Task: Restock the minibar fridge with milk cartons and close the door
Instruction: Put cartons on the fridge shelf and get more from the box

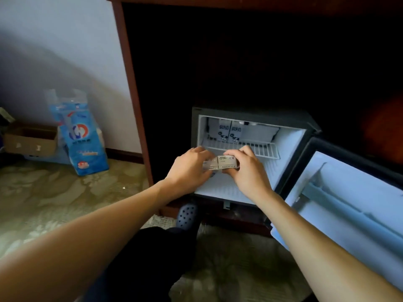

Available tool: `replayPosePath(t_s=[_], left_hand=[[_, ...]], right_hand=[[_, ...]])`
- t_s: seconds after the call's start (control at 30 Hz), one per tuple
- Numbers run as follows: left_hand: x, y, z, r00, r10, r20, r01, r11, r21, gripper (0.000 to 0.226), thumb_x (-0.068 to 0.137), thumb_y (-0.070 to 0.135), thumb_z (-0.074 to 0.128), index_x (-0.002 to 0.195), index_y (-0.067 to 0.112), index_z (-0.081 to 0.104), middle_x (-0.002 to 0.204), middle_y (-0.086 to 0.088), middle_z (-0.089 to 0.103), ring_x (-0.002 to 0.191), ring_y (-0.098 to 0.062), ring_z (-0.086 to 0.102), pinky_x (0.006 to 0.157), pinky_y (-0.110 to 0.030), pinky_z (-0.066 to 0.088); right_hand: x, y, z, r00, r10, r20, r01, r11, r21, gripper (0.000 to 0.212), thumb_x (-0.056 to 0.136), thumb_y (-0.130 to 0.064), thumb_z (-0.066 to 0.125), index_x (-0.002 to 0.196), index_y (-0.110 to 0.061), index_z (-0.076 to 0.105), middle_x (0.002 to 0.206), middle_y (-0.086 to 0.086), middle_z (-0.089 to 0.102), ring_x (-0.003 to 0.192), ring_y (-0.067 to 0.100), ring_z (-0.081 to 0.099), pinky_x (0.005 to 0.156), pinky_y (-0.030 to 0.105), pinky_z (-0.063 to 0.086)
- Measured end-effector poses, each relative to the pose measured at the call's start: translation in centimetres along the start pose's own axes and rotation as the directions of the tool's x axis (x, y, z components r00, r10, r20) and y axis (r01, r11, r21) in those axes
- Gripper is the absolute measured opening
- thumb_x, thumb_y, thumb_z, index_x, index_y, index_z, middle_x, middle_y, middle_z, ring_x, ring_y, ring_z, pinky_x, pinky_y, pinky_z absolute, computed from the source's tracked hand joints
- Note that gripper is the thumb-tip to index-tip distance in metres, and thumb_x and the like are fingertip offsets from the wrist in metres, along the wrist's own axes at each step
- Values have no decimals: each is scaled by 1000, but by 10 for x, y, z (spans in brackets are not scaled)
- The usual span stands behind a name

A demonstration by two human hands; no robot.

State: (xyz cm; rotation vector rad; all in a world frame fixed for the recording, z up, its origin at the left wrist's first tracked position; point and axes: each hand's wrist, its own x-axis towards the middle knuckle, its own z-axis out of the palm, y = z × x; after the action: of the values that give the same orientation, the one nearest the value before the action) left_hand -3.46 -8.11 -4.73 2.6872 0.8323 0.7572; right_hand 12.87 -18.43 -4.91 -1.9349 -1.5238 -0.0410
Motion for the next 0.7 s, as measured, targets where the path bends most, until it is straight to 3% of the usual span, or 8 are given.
replayPosePath(t_s=[0.23, 0.33, 0.53, 0.7], left_hand=[[74, 10, 78, 997, 78, -26, -79, 995, -62, 43, 86, 16, 66, 129, 23, 62, 113, 4, 58, 108, -22, 54, 78, -46, 55], [95, 14, 101, 991, 128, -48, -132, 987, -93, 42, 88, 12, 66, 129, 18, 63, 115, -1, 60, 108, -25, 55, 78, -46, 55], [123, 15, 124, 979, 179, -101, -188, 978, -90, 41, 89, 13, 67, 129, 16, 63, 113, -1, 60, 102, -23, 54, 73, -44, 55], [135, 16, 146, 974, 180, -135, -196, 974, -110, 42, 88, 13, 69, 129, 15, 63, 112, -1, 59, 101, -24, 56, 70, -46, 56]], right_hand=[[24, 77, 5, 976, 138, -166, -138, 990, 15, 41, 84, -25, 79, 123, -24, 65, 103, -13, 44, 82, 10, 55, 65, 21, 42], [33, 102, 9, 963, 153, -224, -154, 988, 10, 41, 84, -21, 80, 122, -22, 65, 104, -12, 43, 86, 13, 57, 72, 28, 50], [50, 139, 10, 959, 126, -253, -136, 991, -21, 42, 83, -21, 80, 123, -20, 65, 107, -3, 49, 86, 18, 59, 73, 31, 51], [55, 157, 17, 946, 164, -278, -168, 986, 10, 41, 85, -12, 77, 123, -20, 64, 105, -10, 42, 90, 17, 60, 77, 29, 50]])
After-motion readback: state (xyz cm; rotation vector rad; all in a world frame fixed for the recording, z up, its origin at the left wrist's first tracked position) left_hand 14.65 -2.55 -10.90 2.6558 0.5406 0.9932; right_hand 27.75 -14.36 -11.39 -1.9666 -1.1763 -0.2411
